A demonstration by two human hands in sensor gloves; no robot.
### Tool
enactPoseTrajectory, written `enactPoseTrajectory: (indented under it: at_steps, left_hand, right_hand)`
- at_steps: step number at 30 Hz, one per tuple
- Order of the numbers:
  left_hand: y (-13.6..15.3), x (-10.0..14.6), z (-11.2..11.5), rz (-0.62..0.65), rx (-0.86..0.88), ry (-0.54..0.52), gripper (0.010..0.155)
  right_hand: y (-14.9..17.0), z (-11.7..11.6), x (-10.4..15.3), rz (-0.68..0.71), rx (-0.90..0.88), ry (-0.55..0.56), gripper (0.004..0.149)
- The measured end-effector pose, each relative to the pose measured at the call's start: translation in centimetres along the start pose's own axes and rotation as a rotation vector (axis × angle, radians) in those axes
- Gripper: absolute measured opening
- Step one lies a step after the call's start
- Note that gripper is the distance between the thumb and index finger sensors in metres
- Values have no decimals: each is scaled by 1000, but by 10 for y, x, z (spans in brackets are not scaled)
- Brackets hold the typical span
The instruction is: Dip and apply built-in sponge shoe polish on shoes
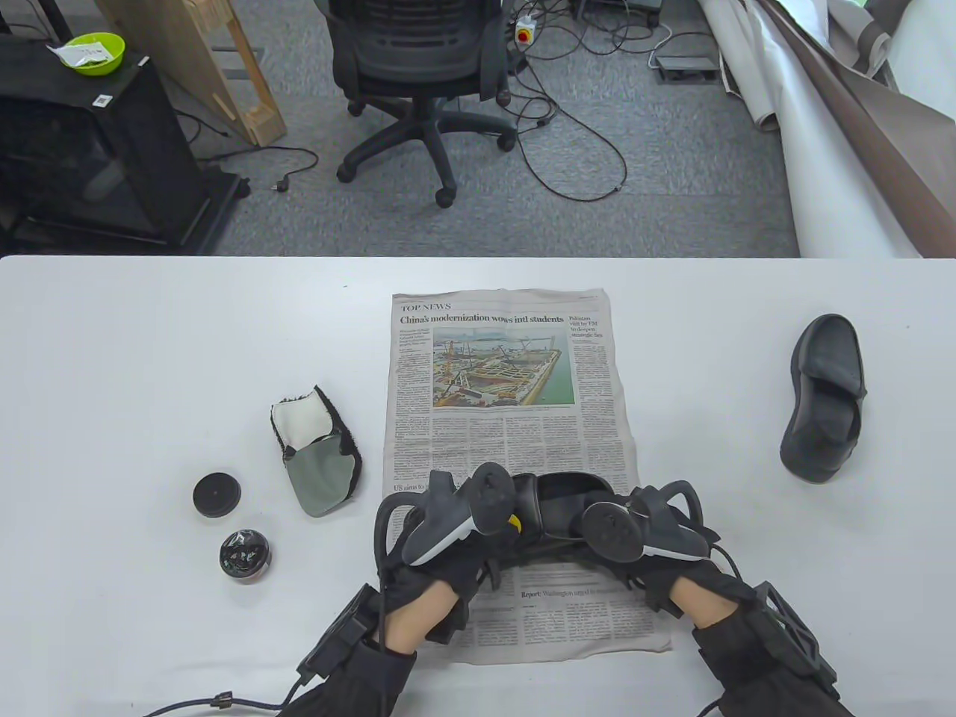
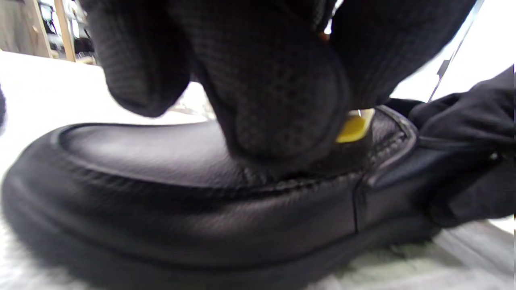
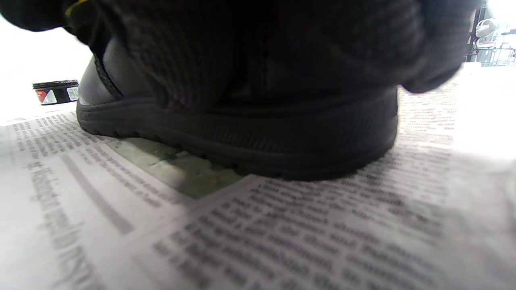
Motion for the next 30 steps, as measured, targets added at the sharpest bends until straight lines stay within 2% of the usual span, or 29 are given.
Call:
enactPoseTrajectory:
  at_steps: [3, 8, 15, 24, 27, 30]
  left_hand:
    - [-2, -1, -4, -18, 10, -123, 49]
    - [5, -10, -7, -73, -66, -240, 49]
    - [27, -23, -3, -165, -182, -150, 49]
    - [62, -6, -7, -325, -211, -2, 50]
    - [62, 0, -9, -334, -218, 47, 50]
    - [55, 3, -7, -281, -156, 79, 50]
  right_hand:
    - [0, 0, -1, 9, -6, -4, 39]
    - [1, 0, -1, 17, -13, -9, 39]
    - [1, 0, 0, 11, -1, -3, 39]
    - [0, 0, 0, -1, -1, -4, 39]
    - [1, 0, 0, -5, -3, -6, 39]
    - [1, 0, 0, -9, -3, -6, 39]
Point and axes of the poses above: the tracker on the back of each hand, its own y axis roughly to the little-finger side, its own x axis roughly from the fingertips to the wrist, z = x × y, the point moved 3 cm from there along -x, roughly from the wrist to the fingertips, and after that the axes turned 8 degrees about z, right-handed, at the moved point
